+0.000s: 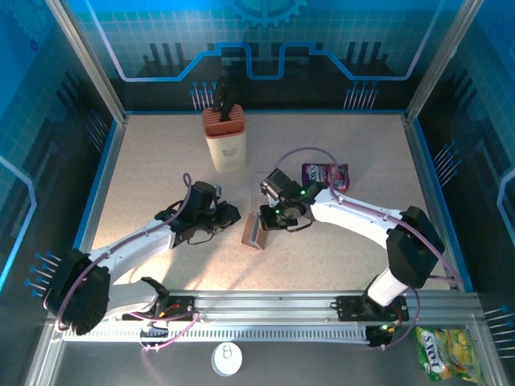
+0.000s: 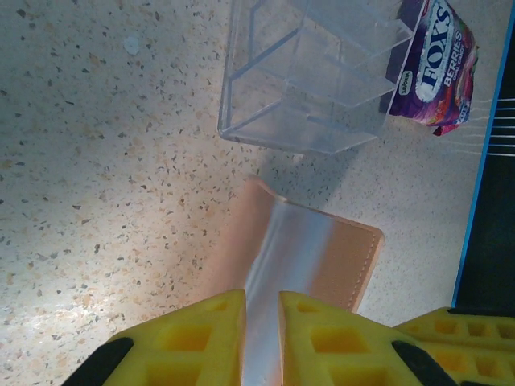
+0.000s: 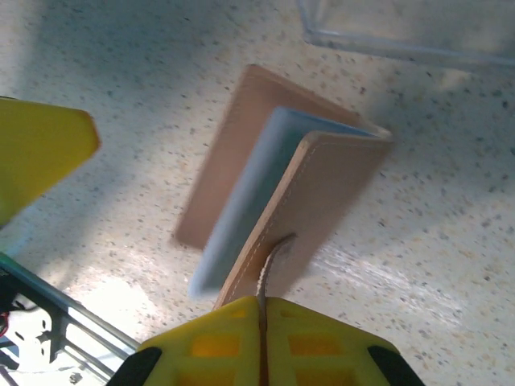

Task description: Take the credit cards out of the card holder

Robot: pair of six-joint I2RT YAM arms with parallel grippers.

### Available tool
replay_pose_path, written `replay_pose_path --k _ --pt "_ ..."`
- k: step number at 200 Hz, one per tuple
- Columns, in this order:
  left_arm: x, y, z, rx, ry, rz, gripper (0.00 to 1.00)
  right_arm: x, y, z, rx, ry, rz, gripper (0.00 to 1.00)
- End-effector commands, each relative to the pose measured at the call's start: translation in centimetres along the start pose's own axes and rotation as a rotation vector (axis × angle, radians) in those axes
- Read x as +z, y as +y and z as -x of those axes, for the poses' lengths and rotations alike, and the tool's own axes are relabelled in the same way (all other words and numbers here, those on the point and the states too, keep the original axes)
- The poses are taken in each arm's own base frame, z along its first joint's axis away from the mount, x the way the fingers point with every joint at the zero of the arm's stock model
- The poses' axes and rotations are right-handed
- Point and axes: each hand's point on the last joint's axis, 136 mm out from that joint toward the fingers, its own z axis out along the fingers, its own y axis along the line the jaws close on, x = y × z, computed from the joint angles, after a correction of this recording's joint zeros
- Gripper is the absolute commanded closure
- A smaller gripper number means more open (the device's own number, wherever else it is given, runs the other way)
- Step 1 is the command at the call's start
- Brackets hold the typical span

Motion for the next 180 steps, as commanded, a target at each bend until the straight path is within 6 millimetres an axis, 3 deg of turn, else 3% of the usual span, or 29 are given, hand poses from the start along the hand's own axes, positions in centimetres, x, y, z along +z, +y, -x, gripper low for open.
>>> replay_pose_path --k 1,61,111,180 --pt "-0.7 0.2 0.2 0.003 -0.017 -0.009 0.82 -0.1 1.4 -0.2 -0.043 0.029 0.019 0.93" --pt "-0.4 0.3 0.1 0.026 0.008 0.012 0.83 0.1 1.8 -0.4 -0.092 0.046 0.015 0.93" --pt "1.7 1.8 -1.2 0.025 0.11 0.066 0.95 -0.2 -2.7 -1.7 -0.058 0.058 -0.099 0.93" --pt "3.2 4.1 -2.8 -0.028 0.171 0.113 1.0 -0.6 -8.3 -3.0 -0.013 0.074 -0.235 0.93"
